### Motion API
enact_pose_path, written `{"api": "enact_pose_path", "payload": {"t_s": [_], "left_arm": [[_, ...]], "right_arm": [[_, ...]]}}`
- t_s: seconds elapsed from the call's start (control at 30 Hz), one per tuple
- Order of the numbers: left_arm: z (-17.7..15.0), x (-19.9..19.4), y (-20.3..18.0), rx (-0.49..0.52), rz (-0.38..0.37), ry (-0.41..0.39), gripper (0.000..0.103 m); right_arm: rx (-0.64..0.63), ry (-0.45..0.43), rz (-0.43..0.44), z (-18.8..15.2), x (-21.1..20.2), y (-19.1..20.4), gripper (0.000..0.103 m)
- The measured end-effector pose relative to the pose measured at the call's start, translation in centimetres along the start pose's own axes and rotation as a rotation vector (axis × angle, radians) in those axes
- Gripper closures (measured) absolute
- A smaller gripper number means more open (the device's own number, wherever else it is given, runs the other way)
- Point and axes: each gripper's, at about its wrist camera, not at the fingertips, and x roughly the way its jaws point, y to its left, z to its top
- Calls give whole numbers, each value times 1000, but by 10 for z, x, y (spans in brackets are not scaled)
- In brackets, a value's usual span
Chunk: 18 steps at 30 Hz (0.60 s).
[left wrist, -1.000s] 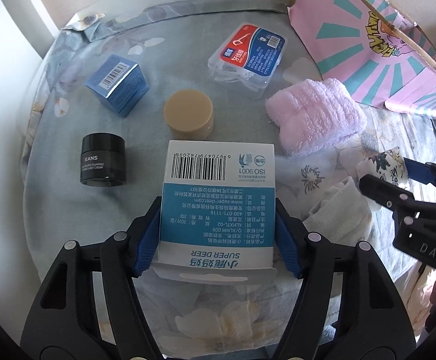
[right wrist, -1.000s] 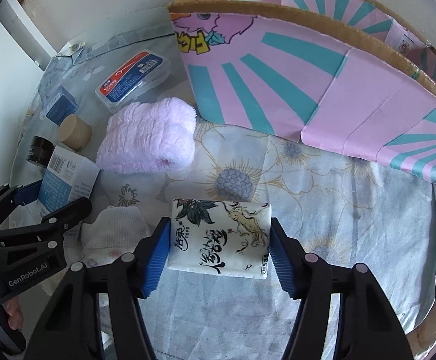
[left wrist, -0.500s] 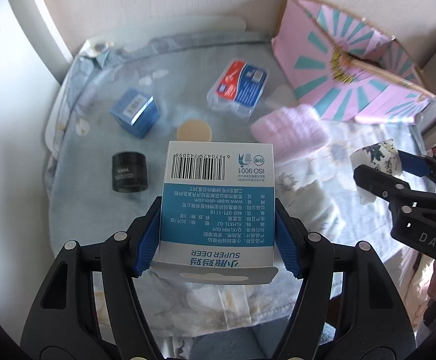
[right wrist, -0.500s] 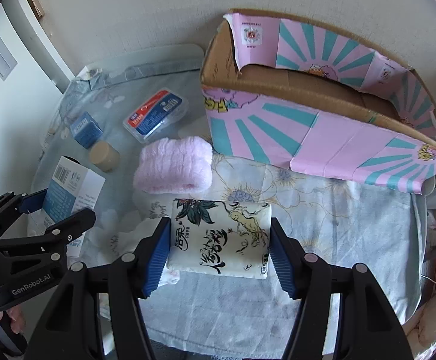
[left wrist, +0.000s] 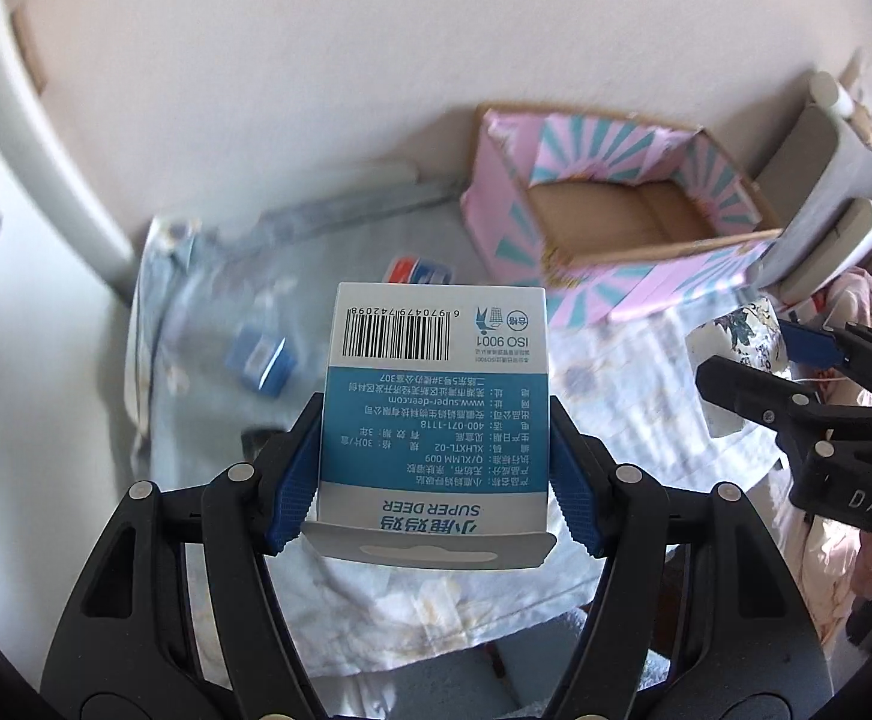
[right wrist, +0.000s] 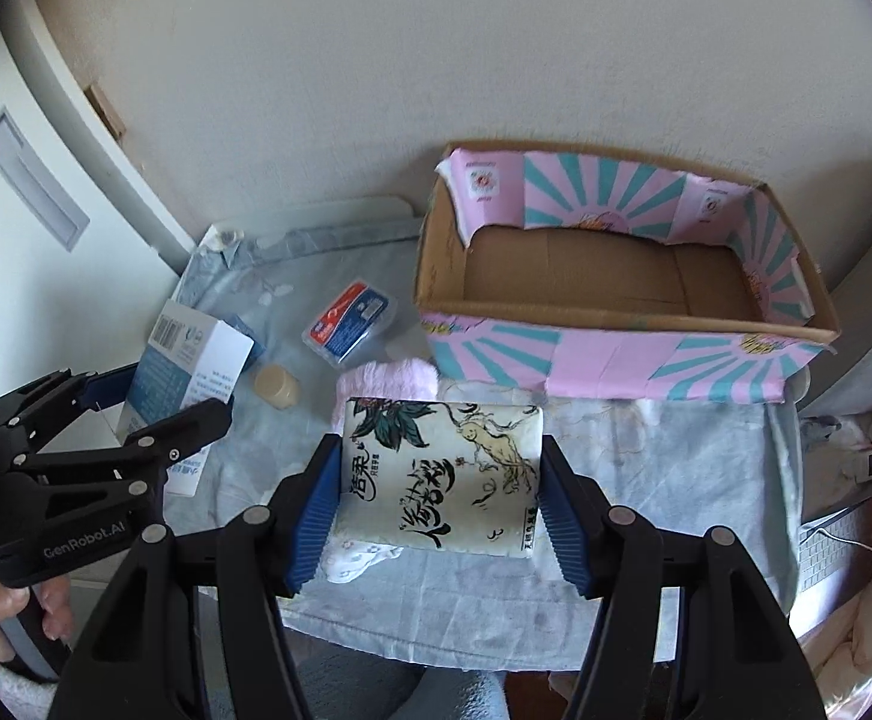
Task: Organize objects
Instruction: 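Lift both held packs and carry them over the pink cardboard box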
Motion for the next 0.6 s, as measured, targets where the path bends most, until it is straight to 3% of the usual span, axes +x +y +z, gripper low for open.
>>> {"api": "enact_pose_path", "payload": {"t_s": [0.6], "left_arm": [[105,10,-88,-42,-56,-54,38]], "right_arm": [[-29,-23,-67,76,-41,-109,45]]}}
